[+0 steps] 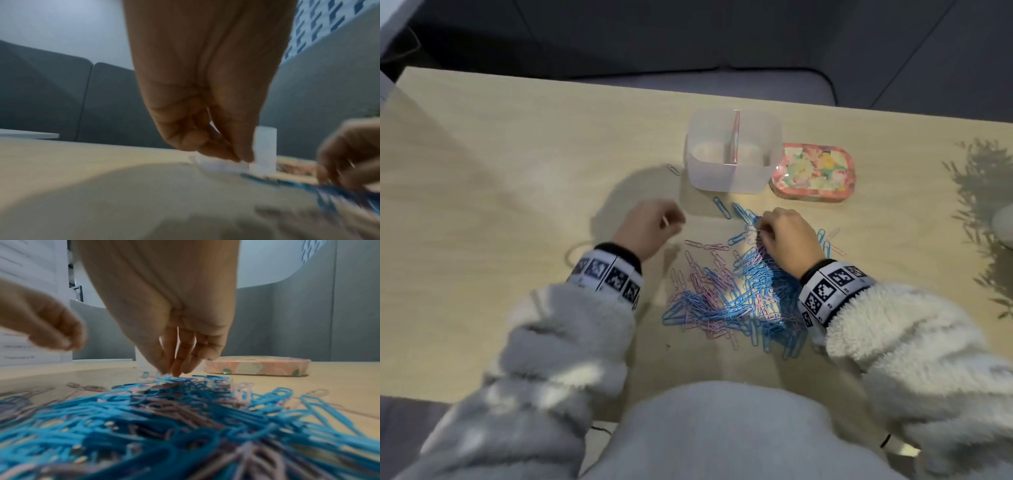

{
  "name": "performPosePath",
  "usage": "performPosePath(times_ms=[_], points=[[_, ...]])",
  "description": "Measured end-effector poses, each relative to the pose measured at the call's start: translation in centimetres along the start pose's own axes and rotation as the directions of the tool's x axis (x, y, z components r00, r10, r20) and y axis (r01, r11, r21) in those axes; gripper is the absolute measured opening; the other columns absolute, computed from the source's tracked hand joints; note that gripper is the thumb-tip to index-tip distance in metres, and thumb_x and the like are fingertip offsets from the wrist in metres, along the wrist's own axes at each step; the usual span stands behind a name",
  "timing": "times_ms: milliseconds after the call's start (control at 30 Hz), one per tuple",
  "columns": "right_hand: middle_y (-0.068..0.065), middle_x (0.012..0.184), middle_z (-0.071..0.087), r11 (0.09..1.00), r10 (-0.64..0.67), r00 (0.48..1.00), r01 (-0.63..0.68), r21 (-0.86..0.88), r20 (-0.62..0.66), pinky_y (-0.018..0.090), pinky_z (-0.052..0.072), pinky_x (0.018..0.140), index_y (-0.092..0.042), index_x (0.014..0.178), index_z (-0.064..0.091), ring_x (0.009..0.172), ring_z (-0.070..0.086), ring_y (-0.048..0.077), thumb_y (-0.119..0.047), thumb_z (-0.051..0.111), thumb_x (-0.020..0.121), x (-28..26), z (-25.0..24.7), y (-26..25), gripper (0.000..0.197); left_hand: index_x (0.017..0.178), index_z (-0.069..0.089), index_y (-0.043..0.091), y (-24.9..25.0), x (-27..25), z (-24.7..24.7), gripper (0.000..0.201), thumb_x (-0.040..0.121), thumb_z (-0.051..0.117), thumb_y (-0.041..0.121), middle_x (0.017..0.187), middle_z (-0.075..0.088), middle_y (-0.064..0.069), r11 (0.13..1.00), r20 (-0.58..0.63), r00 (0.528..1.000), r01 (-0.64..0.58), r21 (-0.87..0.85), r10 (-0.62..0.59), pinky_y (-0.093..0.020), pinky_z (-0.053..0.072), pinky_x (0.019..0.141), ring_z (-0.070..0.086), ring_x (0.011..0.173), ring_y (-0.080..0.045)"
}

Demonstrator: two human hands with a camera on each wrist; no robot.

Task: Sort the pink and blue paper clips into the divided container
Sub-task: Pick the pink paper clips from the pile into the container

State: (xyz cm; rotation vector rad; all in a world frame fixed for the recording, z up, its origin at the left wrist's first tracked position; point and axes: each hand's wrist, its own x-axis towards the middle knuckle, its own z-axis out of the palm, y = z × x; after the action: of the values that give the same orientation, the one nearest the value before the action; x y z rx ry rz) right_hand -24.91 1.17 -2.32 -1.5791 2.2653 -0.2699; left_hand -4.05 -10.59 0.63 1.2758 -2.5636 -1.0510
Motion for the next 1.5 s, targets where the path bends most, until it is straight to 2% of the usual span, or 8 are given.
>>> performPosePath(times_ms=[133,333,467,767,900,1100,1333,1500], points=[[0.017,0.098,0.065,0.995,-0.064,0.998,0.064,0.078,-0.008,0.042,0.047,0.079,-0.004,0.093,0.066,0.097,0.055,0.035,-0.006,0.049,0.084,-0.2,0.9,-2.3,0.019,0.086,0.064,0.018,-3.1,-3.9,2.4,0.017,0.074,0.071,0.009,0.08,0.057,0.006,0.993,0.188,0.978,0.105,-0.055,-0.093,-0.022,0.044,0.068,0.052,0.068,-0.005],[0.014,0.088,0.065,0.948,-0.267,0.961,0.274,-0.163,0.069,0.039,0.046,0.072,-0.006,0.088,0.068,0.089,0.057,0.034,-0.014,0.058,0.083,-0.9,2.8,-5.0,0.013,0.083,0.062,0.021,-2.9,-4.8,4.7,0.008,0.077,0.066,0.02,0.082,0.053,0.006,0.996,0.042,0.995,0.092,-0.016,-0.091,-0.028,0.047,0.074,0.055,0.078,-0.015],[0.002,0.068,0.061,0.912,-0.307,0.95,0.311,-0.269,0.057,0.028,0.047,0.053,-0.017,0.071,0.065,0.065,0.06,0.025,-0.012,0.081,0.057,-1.2,3.2,-5.2,0.021,0.099,0.063,0.017,-2.3,-3.6,4.9,0.022,0.077,0.067,0.02,0.099,0.052,-0.001,0.998,0.047,0.997,-0.054,0.023,0.053,-0.034,0.048,0.085,0.053,0.093,-0.019],[0.012,0.091,0.066,0.975,-0.213,0.977,0.21,-0.075,-0.025,0.042,0.048,0.071,-0.008,0.093,0.069,0.086,0.056,0.035,-0.004,0.057,0.079,-1.9,2.1,-3.1,0.018,0.092,0.071,0.018,-3.2,-2.9,4.7,0.014,0.08,0.067,0.023,0.103,0.061,-0.004,0.968,0.059,0.979,-0.201,0.149,0.195,-0.037,0.044,0.088,0.05,0.1,-0.023],[0.009,0.096,0.064,0.94,-0.31,0.927,0.333,-0.08,0.211,0.039,0.042,0.078,-0.011,0.095,0.068,0.097,0.052,0.029,-0.023,0.052,0.088,-3.0,2.9,-5.8,0.021,0.094,0.07,0.015,-3.4,-2.8,4.7,0.016,0.079,0.068,0.022,0.104,0.06,-0.006,0.971,0.048,0.982,-0.19,0.144,0.185,-0.035,0.042,0.088,0.052,0.101,-0.024],[0.008,0.098,0.062,0.976,-0.212,0.959,0.216,0.001,0.188,0.037,0.043,0.078,-0.012,0.093,0.063,0.101,0.052,0.026,-0.015,0.05,0.086,-3.1,3.7,-6.6,0.015,0.108,0.062,0.01,-3.4,0.4,2.4,0.024,0.09,0.052,0.022,0.121,0.051,-0.011,0.991,-0.124,0.989,-0.068,0.118,0.082,-0.03,0.038,0.098,0.047,0.112,-0.022],[-0.001,0.075,0.057,0.908,0.044,0.999,-0.031,0.419,-0.021,0.031,0.041,0.066,-0.015,0.071,0.057,0.072,0.051,0.021,-0.01,0.057,0.075,-2.9,1.4,-3.8,0.007,0.144,0.023,0.011,-4.3,7.0,1.2,0.055,0.094,0.04,0.025,0.155,0.019,-0.008,0.929,0.001,1.0,0.015,0.371,-0.016,-0.042,0.022,0.116,0.022,0.14,-0.029],[0.014,0.085,0.066,0.99,0.135,0.991,-0.134,0.042,-0.019,0.037,0.042,0.075,-0.012,0.087,0.06,0.089,0.055,0.033,-0.014,0.054,0.082,-2.8,-0.1,-1.0,0.008,0.145,0.019,0.011,-4.2,7.2,1.5,0.055,0.096,0.034,0.031,0.156,0.018,-0.007,0.888,0.115,0.993,-0.056,0.456,0.004,-0.041,0.017,0.118,0.016,0.143,-0.029]])
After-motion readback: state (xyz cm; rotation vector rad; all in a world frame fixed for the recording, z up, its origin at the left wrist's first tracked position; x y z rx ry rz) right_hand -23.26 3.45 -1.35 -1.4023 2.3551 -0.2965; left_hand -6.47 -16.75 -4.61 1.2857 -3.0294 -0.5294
